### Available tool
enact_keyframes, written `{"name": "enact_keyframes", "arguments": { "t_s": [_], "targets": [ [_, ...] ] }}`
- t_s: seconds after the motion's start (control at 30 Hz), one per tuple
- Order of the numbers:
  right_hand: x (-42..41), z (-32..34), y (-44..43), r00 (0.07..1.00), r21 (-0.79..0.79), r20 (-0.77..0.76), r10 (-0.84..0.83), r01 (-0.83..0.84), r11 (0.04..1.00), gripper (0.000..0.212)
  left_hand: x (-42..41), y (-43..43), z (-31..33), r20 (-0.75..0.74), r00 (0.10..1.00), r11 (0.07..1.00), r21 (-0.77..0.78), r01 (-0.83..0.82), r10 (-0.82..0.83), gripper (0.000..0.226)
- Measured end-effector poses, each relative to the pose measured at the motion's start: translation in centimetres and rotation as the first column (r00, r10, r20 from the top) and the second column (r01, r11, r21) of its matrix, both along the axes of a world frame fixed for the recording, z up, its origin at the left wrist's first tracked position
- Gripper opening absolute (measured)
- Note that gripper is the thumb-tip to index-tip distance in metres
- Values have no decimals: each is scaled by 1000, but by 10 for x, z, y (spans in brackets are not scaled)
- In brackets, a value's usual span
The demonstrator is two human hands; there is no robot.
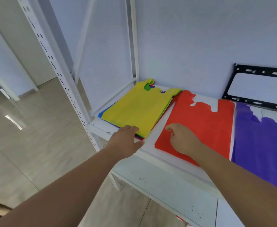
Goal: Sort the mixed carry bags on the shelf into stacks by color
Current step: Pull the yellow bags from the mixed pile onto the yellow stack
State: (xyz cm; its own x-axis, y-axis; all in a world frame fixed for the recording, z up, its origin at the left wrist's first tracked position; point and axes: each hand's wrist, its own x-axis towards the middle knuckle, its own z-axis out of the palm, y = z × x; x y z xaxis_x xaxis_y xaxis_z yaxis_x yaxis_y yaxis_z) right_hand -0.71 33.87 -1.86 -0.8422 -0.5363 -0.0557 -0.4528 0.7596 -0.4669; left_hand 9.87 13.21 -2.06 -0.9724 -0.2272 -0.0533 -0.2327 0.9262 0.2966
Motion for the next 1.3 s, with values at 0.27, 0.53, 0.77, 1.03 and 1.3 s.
{"name": "enact_keyframes", "arguments": {
  "t_s": [0.27, 0.53, 0.77, 1.03, 1.3],
  "targets": [
    [-37, -9, -36, 995, 20, 88, 39, -41, 999, 46, -66, -37, 10, 86, 964, 967, -25, 253, -251, 79],
    [-41, -22, -58, 989, -40, 109, -98, 103, 994, 43, -113, -67, -6, 104, 864, 852, -144, 504, -493, 71],
    [-37, -22, -92, 929, -121, 82, -360, 368, 922, 35, -139, -103, -12, -45, 779, 779, 28, 627, -625, 52],
    [-24, -18, -130, 671, -385, 493, -553, 739, 553, 28, -153, -126, -16, -188, 760, 749, 136, 648, -623, 48],
    [-30, -1, -154, 290, -276, 957, -16, 924, 263, 54, -130, -122, -6, -437, 598, 583, 184, 791, -672, 24]
  ]
}}
